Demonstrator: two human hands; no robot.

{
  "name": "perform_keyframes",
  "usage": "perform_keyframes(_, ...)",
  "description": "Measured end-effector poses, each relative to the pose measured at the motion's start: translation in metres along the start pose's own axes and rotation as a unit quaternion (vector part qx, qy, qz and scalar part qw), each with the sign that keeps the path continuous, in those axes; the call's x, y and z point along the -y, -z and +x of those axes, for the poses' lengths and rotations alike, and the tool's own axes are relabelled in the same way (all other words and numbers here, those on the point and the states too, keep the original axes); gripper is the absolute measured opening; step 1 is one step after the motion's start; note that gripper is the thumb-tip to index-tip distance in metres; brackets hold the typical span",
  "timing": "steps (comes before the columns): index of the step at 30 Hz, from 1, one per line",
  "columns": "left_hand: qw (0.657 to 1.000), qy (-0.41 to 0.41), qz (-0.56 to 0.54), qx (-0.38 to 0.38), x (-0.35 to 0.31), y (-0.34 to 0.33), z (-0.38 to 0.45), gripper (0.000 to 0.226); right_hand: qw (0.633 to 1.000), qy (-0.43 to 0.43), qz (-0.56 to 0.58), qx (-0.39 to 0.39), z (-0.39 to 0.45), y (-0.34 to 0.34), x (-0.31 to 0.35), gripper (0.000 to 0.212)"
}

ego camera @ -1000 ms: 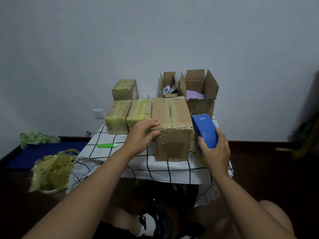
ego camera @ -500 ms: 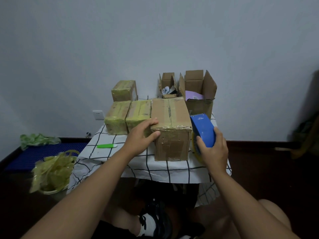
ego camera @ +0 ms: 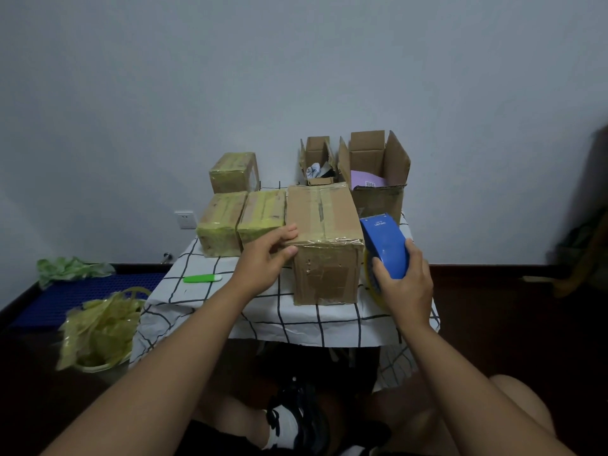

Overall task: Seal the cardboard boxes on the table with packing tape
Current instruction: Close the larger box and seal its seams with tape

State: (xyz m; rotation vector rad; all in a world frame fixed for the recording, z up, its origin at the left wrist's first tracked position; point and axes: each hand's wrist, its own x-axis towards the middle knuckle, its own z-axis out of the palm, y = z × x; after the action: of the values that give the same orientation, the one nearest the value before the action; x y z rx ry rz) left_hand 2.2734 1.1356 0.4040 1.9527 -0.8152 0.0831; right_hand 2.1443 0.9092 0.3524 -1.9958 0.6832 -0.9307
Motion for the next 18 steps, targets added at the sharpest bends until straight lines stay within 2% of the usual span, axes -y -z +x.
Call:
perform_keyframes(3,0.999,0.014,0.010,-0.033,-0.007,-0.006,-0.005,0.039,1.000,-0.001,-0.001,0.002,0.000,0.001,0.001,0.068)
perform_keyframes(5,0.992,0.051,-0.024,-0.113,-0.011,-0.017,-0.018,0.049,1.000,-0.001,0.001,0.003,0.000,0.001,0.002,0.068)
perform_keyframes(8,0.960,0.120,-0.100,-0.230,-0.021,-0.045,-0.041,0.055,1.000,-0.007,0.003,0.003,-0.001,0.002,0.003,0.068)
perform_keyframes(12,0.953,0.147,-0.135,-0.226,-0.035,-0.077,-0.058,0.054,1.000,-0.007,0.002,0.010,0.000,0.002,0.003,0.069)
perform_keyframes(18,0.965,0.158,-0.091,-0.189,-0.042,-0.085,-0.056,0.065,1.000,-0.009,0.004,0.009,-0.001,0.002,0.003,0.068)
